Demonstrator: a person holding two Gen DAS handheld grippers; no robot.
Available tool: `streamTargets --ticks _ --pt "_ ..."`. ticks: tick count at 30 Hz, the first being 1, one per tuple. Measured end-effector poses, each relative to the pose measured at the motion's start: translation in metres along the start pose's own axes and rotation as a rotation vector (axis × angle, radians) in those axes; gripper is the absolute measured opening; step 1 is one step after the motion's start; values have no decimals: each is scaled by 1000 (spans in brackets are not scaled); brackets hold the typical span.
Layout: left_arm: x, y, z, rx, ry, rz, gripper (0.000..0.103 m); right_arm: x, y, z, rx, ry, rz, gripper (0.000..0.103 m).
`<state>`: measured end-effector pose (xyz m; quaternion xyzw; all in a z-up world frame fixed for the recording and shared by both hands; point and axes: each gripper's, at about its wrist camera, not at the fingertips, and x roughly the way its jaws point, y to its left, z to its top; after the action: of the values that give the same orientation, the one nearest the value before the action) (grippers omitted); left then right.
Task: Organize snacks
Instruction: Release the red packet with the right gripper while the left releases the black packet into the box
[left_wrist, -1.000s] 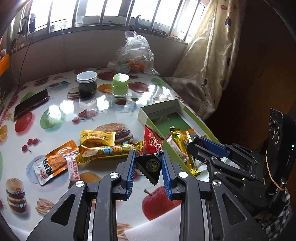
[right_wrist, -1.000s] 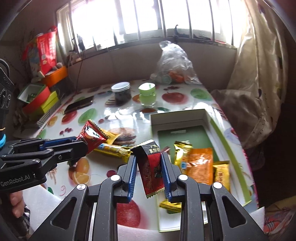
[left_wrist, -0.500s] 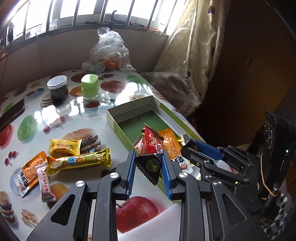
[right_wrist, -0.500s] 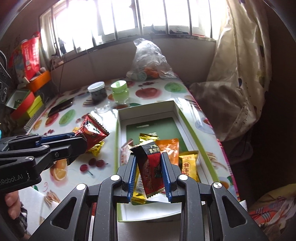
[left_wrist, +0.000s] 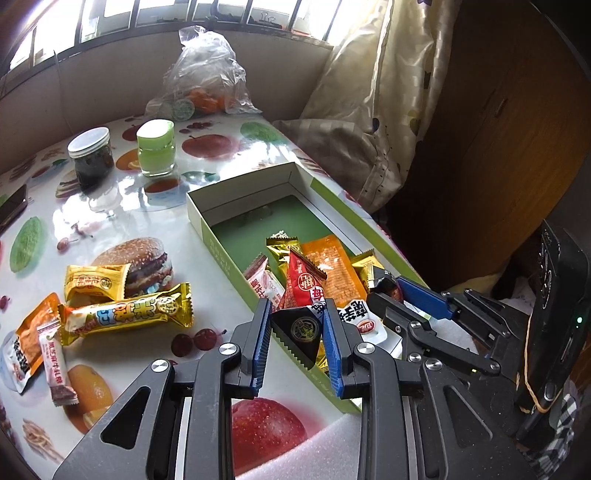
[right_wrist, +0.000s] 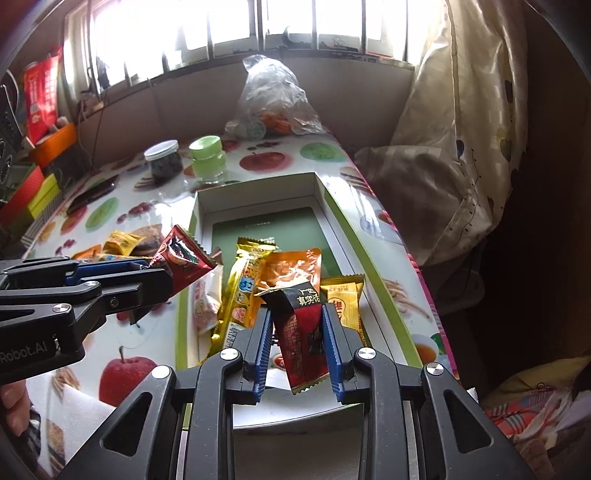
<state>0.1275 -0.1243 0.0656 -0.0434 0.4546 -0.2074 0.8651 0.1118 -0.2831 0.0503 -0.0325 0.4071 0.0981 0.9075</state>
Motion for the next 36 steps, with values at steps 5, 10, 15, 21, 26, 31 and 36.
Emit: streamTargets --ticks 5,10,15,21,26,31,36 --pt "12 -1 0 -6 26 2 28 6 -1 -4 -12 18 -33 26" --pt "20 -4 -1 -4 48 -5 28 7 -5 -6 -3 24 -32 26" --pt "26 -9 0 4 59 2 31 8 -5 -7 -9 21 -34 28" --pt "26 -7 -1 -3 59 1 39 7 -2 -7 -17 25 -47 33" --pt "23 -7 -1 -7 59 -1 39 7 -1 -8 -22 25 -59 39" --pt "15 -8 -2 -6 41 -3 39 1 -1 -8 -16 13 -67 46" --pt "4 -8 -3 -3 20 4 39 -6 0 -8 -8 4 -80 49"
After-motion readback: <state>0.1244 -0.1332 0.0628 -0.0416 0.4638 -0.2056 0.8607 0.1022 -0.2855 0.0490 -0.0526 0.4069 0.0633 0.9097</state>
